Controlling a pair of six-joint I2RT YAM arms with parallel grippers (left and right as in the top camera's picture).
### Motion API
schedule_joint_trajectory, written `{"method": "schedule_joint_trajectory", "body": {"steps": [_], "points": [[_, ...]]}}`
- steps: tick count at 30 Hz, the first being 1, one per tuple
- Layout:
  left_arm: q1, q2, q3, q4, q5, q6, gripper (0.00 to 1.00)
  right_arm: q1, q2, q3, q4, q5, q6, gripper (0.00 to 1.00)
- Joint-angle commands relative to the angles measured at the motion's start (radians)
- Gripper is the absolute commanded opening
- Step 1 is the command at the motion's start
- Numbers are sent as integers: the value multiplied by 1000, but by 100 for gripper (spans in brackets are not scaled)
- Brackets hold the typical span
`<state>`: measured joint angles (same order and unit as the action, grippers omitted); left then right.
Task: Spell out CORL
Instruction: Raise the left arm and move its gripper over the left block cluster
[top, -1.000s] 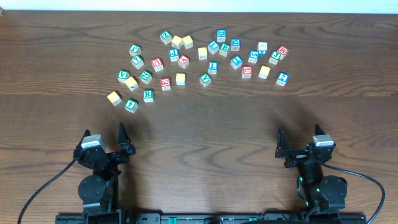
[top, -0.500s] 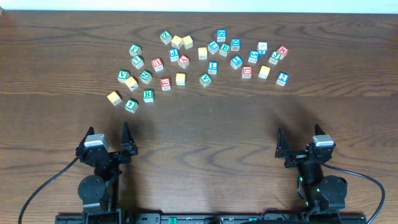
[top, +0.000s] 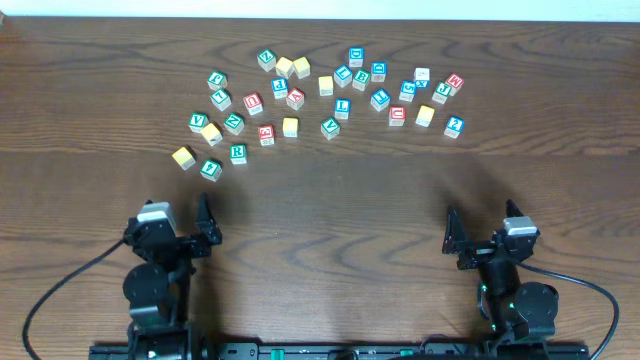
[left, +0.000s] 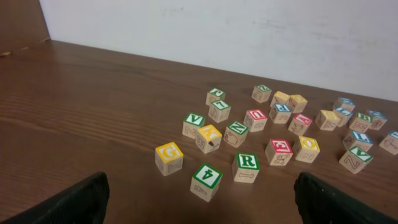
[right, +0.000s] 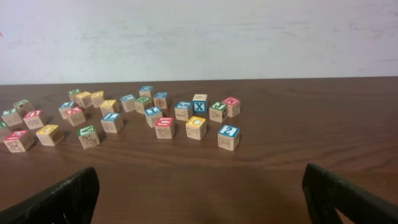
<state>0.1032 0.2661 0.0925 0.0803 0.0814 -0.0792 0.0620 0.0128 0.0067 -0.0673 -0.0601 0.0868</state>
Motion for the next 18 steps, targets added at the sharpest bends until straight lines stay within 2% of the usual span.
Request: {"method": "schedule_joint_trajectory", "body": {"steps": [1, 11, 18], "points": [[2, 82, 69, 15, 13, 9, 93, -8, -6, -1, -3, -10, 9, 99], [2, 280, 185, 16, 35, 9, 94, -8, -6, -1, -3, -10, 9, 99], [2, 339, 245, 15, 69, 8, 93, -8, -6, -1, -3, -10, 9, 99]]}}
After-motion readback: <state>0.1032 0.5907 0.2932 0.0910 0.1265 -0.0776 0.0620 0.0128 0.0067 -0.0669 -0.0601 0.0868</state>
